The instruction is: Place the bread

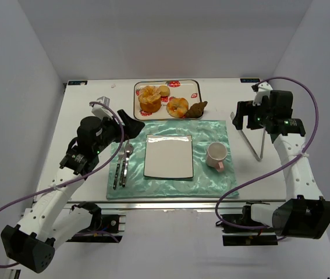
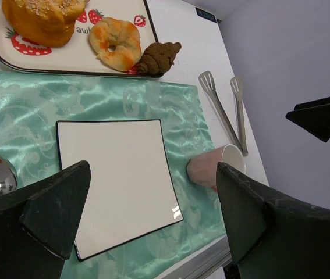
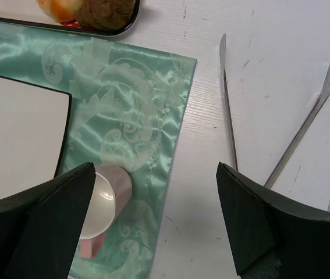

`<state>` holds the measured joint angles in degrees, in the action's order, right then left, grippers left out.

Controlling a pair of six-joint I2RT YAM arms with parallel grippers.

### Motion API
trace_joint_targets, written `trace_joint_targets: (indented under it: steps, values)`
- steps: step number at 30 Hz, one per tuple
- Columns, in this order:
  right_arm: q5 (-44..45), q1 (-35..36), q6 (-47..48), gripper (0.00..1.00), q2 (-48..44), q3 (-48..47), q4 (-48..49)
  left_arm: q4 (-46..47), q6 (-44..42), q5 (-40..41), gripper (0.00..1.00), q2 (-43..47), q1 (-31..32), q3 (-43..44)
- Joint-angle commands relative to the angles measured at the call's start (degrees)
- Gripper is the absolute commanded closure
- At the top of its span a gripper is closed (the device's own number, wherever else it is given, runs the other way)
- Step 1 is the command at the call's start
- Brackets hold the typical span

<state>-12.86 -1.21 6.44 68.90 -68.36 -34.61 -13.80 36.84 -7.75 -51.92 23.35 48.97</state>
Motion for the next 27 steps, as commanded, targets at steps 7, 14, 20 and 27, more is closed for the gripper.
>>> trace_joint_targets:
  steps: [7, 14, 20, 27]
  values:
    - [1.51, -2.03, 10.97, 0.11, -1.67, 2.79, -0.99, 1.59, -0.72, -0.86, 0.02, -0.73, -0.24, -0.28]
    - [-4.10, -10.03, 15.87, 0.54, 3.51, 6.65, -6.08, 1.58, -1.24, -0.07, 0.02, 0.59, -0.15, -0.71]
    - [-1.21, -11.36, 19.75, 0.11, 3.43, 13.23, -5.13, 1.33, -1.33, -0.86, 0.02, 1.47, -0.24, -1.95]
    - [10.22, -11.44, 19.49, 0.11, 8.87, 19.75, 6.39, 2.11, -1.24, -1.13, 0.02, 2.00, -0.15, -3.53]
